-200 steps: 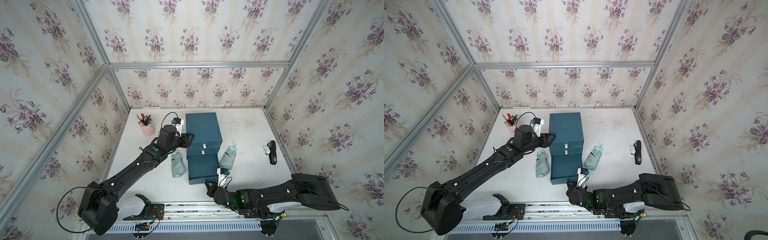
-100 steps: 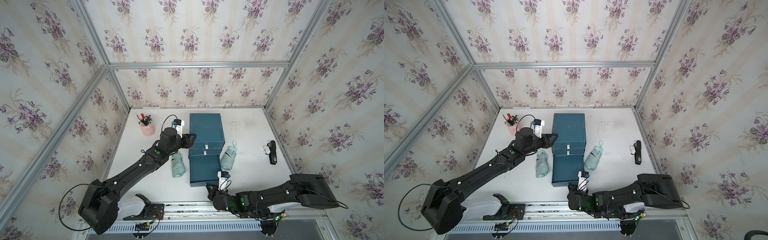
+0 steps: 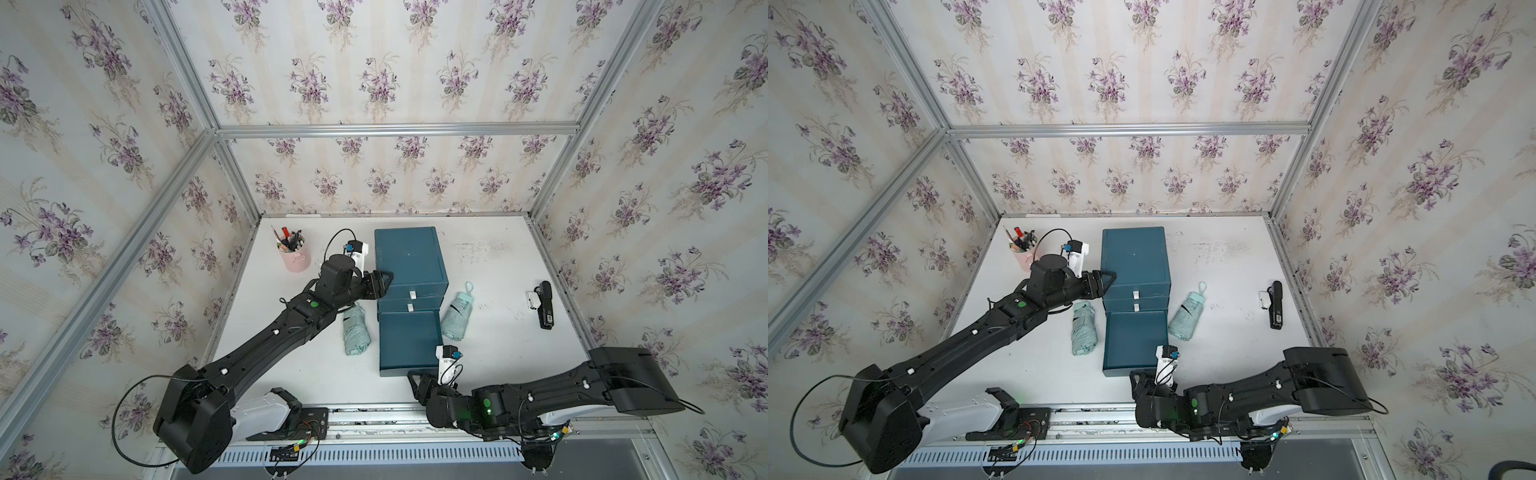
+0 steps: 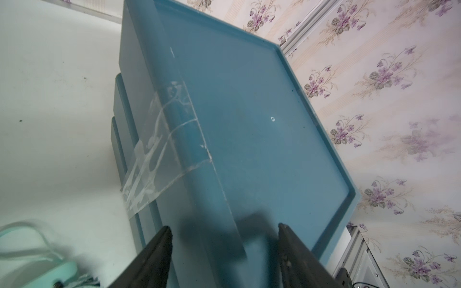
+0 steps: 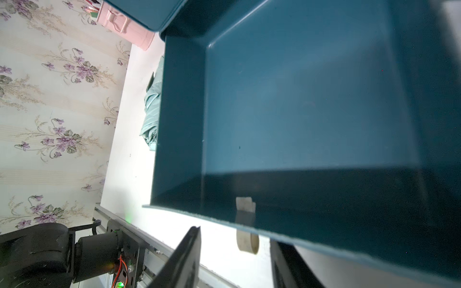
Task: Place the umbrella in the drawer by color
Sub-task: Open the drawer in the storage box, then pick up the umbrella from the center of the board.
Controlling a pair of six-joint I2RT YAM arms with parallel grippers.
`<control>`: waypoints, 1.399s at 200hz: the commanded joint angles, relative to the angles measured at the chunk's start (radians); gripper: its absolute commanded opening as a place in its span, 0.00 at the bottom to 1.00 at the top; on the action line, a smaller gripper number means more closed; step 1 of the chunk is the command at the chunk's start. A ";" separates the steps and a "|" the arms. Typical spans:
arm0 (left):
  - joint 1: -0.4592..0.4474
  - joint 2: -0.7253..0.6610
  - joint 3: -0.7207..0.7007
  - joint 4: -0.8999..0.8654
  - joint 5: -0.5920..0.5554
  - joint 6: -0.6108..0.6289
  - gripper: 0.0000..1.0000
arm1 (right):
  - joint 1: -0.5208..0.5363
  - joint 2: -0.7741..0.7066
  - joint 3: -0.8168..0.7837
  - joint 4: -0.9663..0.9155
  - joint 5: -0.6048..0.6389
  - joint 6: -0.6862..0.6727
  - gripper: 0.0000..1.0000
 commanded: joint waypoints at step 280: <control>-0.281 -0.400 -0.075 -0.437 -0.012 0.011 0.69 | -1.174 0.089 0.162 -0.257 -0.715 -0.694 0.87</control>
